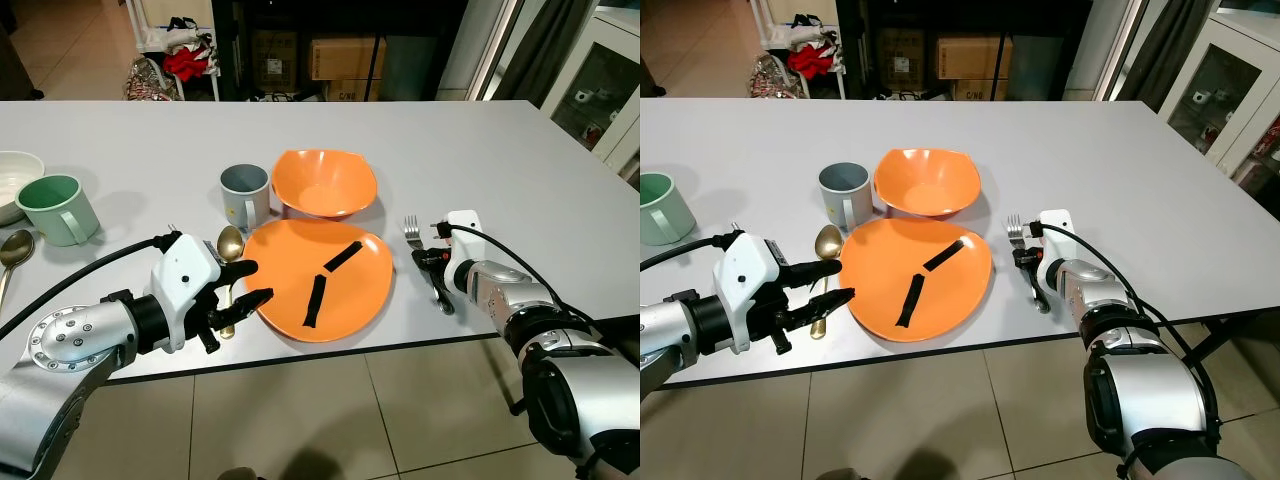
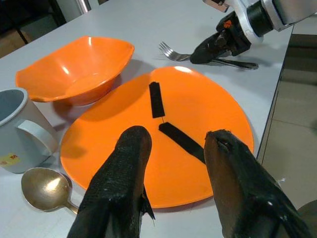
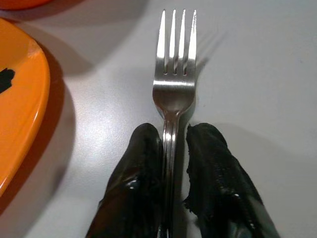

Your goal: Setting the table

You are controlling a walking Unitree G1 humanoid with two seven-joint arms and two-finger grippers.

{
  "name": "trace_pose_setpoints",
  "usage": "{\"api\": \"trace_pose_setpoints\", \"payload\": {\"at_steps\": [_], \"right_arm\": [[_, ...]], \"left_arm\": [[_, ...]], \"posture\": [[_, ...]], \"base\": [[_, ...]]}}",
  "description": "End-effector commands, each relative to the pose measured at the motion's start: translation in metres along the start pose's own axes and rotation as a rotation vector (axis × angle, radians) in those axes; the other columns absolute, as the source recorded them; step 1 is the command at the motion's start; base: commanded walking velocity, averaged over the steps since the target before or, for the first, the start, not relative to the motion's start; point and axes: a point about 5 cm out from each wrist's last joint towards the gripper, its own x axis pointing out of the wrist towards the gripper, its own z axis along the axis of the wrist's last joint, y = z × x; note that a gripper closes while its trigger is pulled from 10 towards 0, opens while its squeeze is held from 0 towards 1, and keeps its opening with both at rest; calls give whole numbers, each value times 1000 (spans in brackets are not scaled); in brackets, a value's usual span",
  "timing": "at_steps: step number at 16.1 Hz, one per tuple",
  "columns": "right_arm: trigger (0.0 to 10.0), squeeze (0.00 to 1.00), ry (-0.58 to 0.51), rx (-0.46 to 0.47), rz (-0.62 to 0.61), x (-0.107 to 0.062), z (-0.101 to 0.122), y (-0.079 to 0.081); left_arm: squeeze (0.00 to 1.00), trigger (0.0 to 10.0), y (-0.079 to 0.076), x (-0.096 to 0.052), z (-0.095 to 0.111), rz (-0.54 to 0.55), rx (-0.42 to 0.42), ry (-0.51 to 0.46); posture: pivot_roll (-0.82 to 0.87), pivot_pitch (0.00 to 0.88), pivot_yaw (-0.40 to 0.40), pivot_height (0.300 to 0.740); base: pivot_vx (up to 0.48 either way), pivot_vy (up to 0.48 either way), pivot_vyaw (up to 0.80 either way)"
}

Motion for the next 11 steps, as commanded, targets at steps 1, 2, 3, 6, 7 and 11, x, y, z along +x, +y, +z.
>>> {"api": "trace_pose_setpoints", "payload": {"at_steps": [1,2,3,6,7,11], "right_arm": [[0,0,25,31,-2,1,-4,2],[0,0,24,34,-4,1,-4,2],[0,0,21,43,-7,1,-4,2],[0,0,-2,74,-13,1,-4,2],[0,0,-7,80,-17,1,-5,2],[0,0,-57,69,-55,-2,4,-6]], "left_arm": [[0,10000,2,-2,2,23,12,-10],[0,10000,2,-2,2,26,12,-11],[0,10000,2,-2,2,29,10,-15],[0,10000,0,0,-1,49,-5,-33],[0,10000,1,2,-2,60,-7,-39],[0,10000,1,11,0,90,-13,-69]], "posture": [[168,0,-48,740],[168,0,-48,740],[165,0,-47,740],[149,0,-42,740],[142,0,-44,740],[129,0,-49,740]], "base": [[0,0,0],[0,0,0],[0,0,0],[0,0,0],[0,0,0],[0,0,0]]}}
